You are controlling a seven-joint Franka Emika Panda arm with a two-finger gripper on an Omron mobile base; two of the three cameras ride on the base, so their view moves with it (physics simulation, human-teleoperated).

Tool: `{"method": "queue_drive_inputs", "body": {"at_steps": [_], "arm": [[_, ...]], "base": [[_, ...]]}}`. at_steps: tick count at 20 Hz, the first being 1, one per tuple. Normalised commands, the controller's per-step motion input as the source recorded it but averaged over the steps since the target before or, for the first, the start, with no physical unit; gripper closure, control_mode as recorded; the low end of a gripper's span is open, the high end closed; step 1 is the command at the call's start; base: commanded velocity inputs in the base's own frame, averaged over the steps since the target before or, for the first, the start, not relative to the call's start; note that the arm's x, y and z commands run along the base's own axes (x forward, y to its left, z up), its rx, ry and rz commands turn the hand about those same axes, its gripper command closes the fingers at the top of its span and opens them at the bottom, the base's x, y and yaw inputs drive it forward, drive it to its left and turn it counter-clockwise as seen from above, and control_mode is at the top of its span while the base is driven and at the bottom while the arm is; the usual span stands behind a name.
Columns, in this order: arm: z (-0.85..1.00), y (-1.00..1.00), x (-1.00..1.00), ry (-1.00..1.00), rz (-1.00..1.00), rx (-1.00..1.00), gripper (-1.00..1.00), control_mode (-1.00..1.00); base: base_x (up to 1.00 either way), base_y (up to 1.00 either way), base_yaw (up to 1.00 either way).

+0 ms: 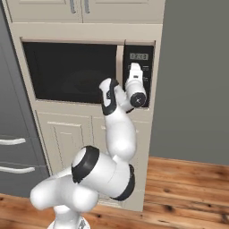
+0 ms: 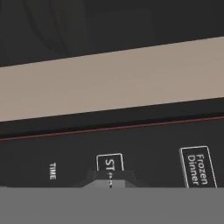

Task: Pick the squash from the sink and place it in the bowl. Then pick the bowl and place it in the microwave. Then close the microwave door and press the start button.

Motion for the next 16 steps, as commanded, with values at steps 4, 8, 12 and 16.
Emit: {"method": "queue_drive_inputs", "body": {"at_steps": [4,8,12,16], "arm": [[-0.15,-0.01,0.53,0.00,0.00,0.00,1.00,-1.00],[-0.24,-0.03,0.52,0.00,0.00,0.00,1.00,-1.00],[-0.07,-0.04,0.15,0.00,0.00,0.00,1.00,-1.00],[0.00,0.00,0.00,0.00,0.00,0.00,1.00,-1.00]], "base": [[0.00,0.00,0.00],[0.00,0.00,0.00],[0.00,0.00,0.00],[0.00,0.00,0.00]]}}
